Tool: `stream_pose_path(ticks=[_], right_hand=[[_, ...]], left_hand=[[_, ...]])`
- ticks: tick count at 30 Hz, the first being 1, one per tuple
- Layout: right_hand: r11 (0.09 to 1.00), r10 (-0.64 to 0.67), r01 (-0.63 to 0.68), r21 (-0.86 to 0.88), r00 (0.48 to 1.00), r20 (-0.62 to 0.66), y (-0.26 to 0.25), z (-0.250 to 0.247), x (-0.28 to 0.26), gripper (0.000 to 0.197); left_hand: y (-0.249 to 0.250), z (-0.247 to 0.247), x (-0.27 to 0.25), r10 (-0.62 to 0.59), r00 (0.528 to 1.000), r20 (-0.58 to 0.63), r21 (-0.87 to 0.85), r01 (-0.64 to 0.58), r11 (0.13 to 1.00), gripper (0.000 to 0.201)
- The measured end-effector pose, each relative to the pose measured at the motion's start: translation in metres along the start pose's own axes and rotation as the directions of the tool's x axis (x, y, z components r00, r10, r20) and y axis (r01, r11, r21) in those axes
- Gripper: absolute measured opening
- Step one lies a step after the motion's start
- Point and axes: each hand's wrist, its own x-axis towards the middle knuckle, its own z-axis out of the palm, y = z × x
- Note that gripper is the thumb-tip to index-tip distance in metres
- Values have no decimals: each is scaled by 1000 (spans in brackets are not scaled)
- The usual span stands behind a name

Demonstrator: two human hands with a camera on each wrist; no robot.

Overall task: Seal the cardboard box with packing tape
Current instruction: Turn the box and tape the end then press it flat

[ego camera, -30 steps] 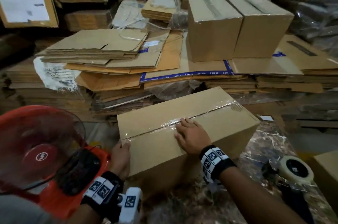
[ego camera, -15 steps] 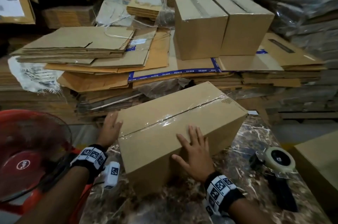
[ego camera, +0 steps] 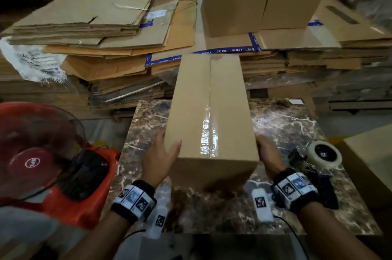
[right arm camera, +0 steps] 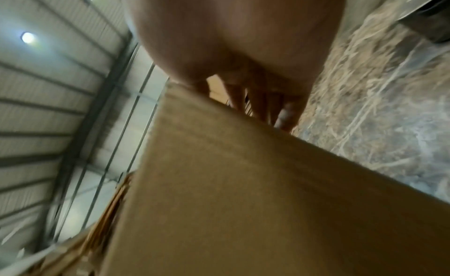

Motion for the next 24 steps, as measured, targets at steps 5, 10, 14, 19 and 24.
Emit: stream_pose_path(ticks=[5, 10, 14, 19, 24], right_hand=[[960, 38, -54, 274, 997, 62, 6, -44, -3, 36], [963, 134, -104, 247, 985, -106, 31, -86, -7, 21], [981, 192, -181, 65, 917, -349, 77, -143, -1, 19], [888, 341, -445, -120, 810, -478, 119, -203, -3, 19], [837, 490, -542, -75, 804, -338, 165, -222, 7, 34]], left_hand=[[37, 30, -14, 60, 998, 30, 304, -67, 950, 70], [108, 59, -13, 368, 923, 115, 396, -383, 835, 68], [159, 110, -4, 437, 871, 225, 335, -490, 804, 71], [188, 169, -2, 175, 934, 310, 513, -320, 797, 91], [184, 180, -3, 191, 942, 276, 613, -325, 720, 79]])
